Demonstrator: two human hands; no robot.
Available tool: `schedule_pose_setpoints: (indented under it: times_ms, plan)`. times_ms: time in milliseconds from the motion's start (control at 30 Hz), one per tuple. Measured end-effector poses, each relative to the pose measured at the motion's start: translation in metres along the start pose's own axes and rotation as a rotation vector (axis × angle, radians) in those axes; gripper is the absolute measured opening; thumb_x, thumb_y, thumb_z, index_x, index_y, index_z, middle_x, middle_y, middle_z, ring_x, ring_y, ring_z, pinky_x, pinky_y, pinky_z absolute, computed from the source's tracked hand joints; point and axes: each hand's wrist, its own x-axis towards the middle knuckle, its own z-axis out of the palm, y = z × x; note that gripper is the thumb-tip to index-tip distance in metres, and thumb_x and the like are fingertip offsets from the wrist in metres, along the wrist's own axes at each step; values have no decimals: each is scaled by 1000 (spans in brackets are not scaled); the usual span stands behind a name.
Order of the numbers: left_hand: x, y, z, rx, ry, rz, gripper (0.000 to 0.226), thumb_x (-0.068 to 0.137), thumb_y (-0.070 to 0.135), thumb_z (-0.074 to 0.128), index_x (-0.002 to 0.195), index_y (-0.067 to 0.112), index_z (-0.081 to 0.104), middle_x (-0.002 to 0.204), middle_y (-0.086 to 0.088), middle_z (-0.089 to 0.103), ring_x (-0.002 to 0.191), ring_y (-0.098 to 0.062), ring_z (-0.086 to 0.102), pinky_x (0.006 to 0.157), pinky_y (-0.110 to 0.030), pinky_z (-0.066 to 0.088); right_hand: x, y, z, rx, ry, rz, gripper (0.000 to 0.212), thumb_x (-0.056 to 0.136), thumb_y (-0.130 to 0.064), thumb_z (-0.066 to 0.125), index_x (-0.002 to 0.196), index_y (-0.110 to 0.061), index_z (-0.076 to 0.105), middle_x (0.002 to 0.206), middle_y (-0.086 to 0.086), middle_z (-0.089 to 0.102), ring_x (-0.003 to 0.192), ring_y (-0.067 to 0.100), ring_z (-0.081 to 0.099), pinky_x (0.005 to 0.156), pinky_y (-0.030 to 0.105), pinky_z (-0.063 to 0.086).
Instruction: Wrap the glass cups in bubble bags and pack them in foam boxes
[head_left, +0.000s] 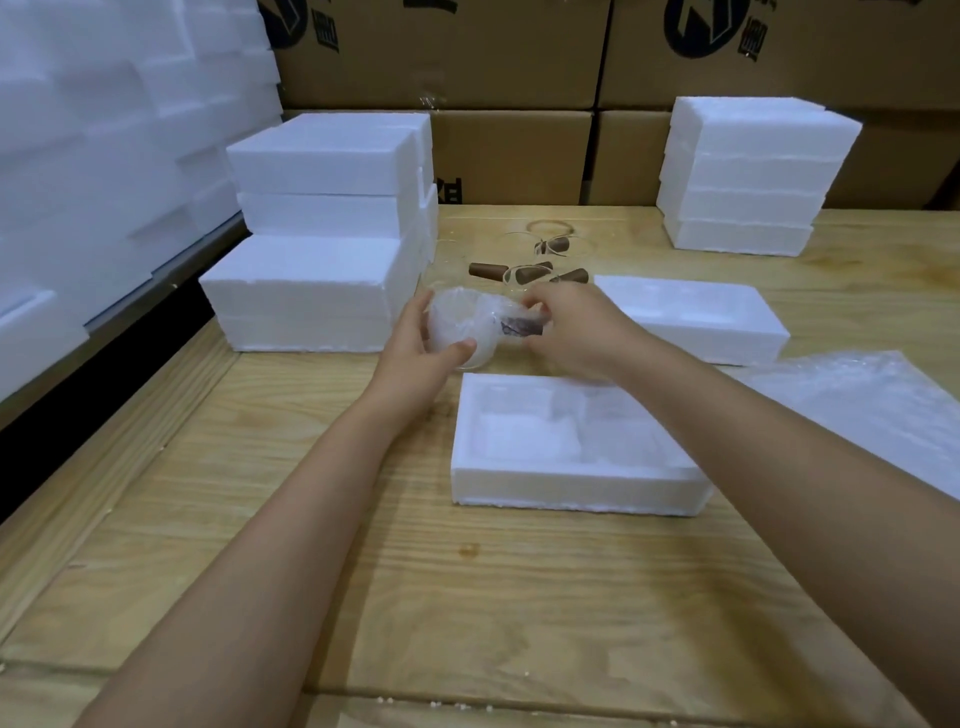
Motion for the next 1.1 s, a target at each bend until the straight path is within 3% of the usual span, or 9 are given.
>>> schedule_pose_setpoints:
  times_ms: [100, 167, 333, 467, 567, 667, 767, 1000, 1100]
  plan:
    - [1, -5, 0, 43, -18, 69, 55, 87, 11, 69, 132, 29, 44, 118, 16, 56, 98, 12, 56, 78, -3, 44, 2, 2, 6, -20, 3, 11, 15, 86, -16, 64, 98, -7, 63, 90, 7, 59, 90, 27, 56, 68, 28, 38]
    - [0, -5, 2, 17, -12, 97, 50, 85, 8, 71, 121, 33, 48, 108, 23, 56, 90, 18, 56, 70, 1, 42, 0, 5, 5, -12, 11, 20, 9, 85, -11, 63, 93, -8, 62, 88, 8, 59, 87, 26, 55, 66, 27, 35]
    - [-4, 6, 4, -37, 106, 177, 54, 75, 12, 81, 120, 31, 59, 119, 13, 65, 114, -3, 58, 94, -25, 47, -10, 5, -12, 75, 86, 21, 9, 83, -11, 67, 92, -7, 67, 82, 5, 58, 77, 19, 49, 58, 26, 30]
    - [-6, 28, 9, -168, 124, 244, 55, 73, 28, 83, 122, 28, 59, 121, 4, 66, 109, -13, 64, 91, -34, 54, -23, 6, -33, 184, 202, -12, 9, 87, -13, 63, 82, -6, 65, 66, 0, 51, 61, 13, 45, 50, 22, 32]
    - [-8, 45, 14, -188, 57, 306, 63, 73, 51, 71, 127, 22, 58, 119, 5, 66, 105, -13, 65, 82, -31, 56, -34, 8, -43, 366, 186, -7, 14, 92, -11, 55, 90, 0, 63, 70, 4, 51, 62, 13, 50, 45, 16, 37]
    - [-7, 55, 15, -168, -79, 381, 71, 73, 51, 69, 134, 18, 55, 115, 8, 65, 98, -17, 65, 66, -28, 54, -39, 10, -51, 508, 137, -10, 17, 96, -7, 50, 89, 3, 62, 72, 4, 53, 61, 12, 50, 53, 12, 40]
    - [-4, 56, 10, -182, -146, 370, 71, 69, 43, 75, 133, 21, 54, 105, 13, 68, 89, -11, 65, 63, -25, 53, -39, 15, -61, 648, 50, -21, 22, 98, -6, 45, 92, 10, 59, 77, 11, 56, 64, 17, 51, 58, 19, 41]
    - [-3, 46, 1, -218, -292, 142, 54, 61, 54, 70, 100, 18, 59, 78, 2, 66, 59, -17, 63, 47, -25, 50, -42, 28, -66, 883, -221, 122, 22, 98, -4, 40, 84, 2, 56, 63, 10, 54, 56, 20, 49, 51, 24, 38]
    - [-4, 43, 1, -207, -335, 104, 73, 50, 70, 79, 88, 11, 55, 70, -9, 59, 49, -17, 58, 42, -23, 45, -43, 33, -66, 914, -364, 198, 17, 97, -5, 38, 86, -2, 51, 61, 9, 50, 50, 17, 47, 44, 22, 36]
